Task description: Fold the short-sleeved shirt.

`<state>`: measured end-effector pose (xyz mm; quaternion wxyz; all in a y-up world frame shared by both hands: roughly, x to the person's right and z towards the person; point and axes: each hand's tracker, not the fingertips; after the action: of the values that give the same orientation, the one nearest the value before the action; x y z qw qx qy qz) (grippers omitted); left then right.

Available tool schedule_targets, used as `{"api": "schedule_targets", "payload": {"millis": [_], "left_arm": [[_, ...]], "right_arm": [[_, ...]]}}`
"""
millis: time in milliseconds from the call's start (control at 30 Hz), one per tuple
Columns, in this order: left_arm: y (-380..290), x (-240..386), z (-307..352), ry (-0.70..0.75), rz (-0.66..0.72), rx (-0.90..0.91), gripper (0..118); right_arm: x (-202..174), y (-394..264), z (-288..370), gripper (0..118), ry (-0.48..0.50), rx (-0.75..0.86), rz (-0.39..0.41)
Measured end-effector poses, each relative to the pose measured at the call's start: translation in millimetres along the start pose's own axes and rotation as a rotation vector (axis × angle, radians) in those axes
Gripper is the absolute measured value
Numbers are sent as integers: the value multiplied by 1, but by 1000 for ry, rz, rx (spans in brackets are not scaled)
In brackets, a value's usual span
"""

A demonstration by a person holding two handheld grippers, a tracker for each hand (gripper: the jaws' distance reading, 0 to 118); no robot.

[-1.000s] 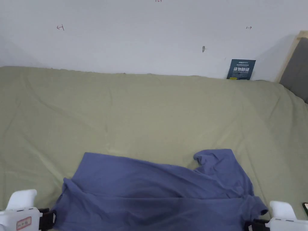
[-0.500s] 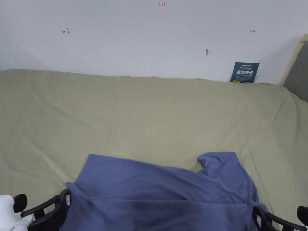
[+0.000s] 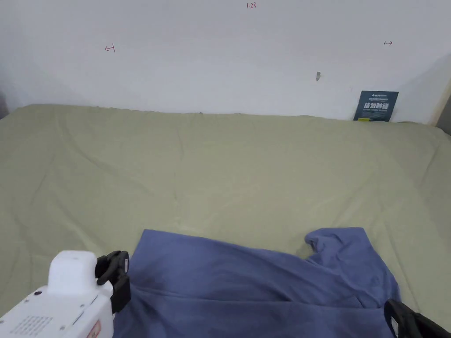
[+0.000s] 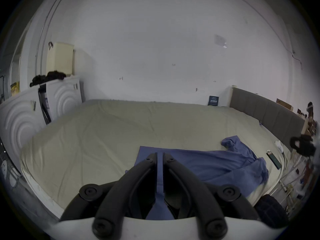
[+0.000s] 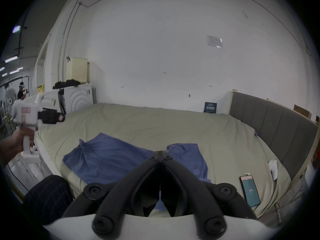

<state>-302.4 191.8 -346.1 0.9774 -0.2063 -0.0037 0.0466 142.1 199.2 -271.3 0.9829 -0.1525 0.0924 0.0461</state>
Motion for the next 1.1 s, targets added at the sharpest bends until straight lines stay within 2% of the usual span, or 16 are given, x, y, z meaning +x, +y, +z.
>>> {"api": "schedule_targets", "payload": {"millis": [67, 167, 300, 333, 367, 400, 433, 500, 600, 700, 733, 800, 900, 933, 1000, 1100], "left_arm": [[11, -10, -42, -13, 6, -98, 6], [26, -21, -118, -5, 23, -295, 5], [26, -34, -208, 6, 5, -389, 6], [25, -36, -225, -10, 19, -415, 20], [24, -38, -239, -35, 23, -455, 54], [23, -39, -255, -36, 19, -498, 94], [17, -46, -270, -22, 1, -513, 99], [13, -44, -285, 42, -77, -474, 99], [5, -49, -301, 77, -28, -530, 99], [-7, -55, -318, 107, -1, -581, 98], [-10, -52, -317, 100, -14, -579, 90], [-13, -41, -308, 96, -77, -538, 71], [-11, -27, -292, 51, -93, -540, 21], [-10, -27, -290, 63, -97, -540, 10], [-9, -35, -289, 47, -34, -540, 3], [0, -36, -269, 29, -17, -446, 1]], "right_arm": [[2, -2, -7, 1, -3, -6, -6], [10, -6, -19, 1, -14, -56, -74], [20, -12, -32, 1, -38, -108, -109], [22, -14, -34, 1, -39, -116, -116], [24, -16, -36, 1, -41, -126, -122], [27, -17, -39, 1, -39, -143, -123], [28, -19, -41, 1, -43, -156, -119], [30, -22, -45, 1, -44, -178, -115], [34, -25, -50, 1, -45, -198, -116], [35, -24, -52, 1, -47, -207, -115], [35, -23, -52, 1, -50, -209, -116], [36, -24, -53, 1, -56, -210, -119], [37, -26, -54, 1, -54, -212, -136], [37, -27, -55, 1, -55, -217, -138], [37, -27, -57, 1, -52, -229, -144], [42, -27, -62, 1, -47, -231, -152]]}}
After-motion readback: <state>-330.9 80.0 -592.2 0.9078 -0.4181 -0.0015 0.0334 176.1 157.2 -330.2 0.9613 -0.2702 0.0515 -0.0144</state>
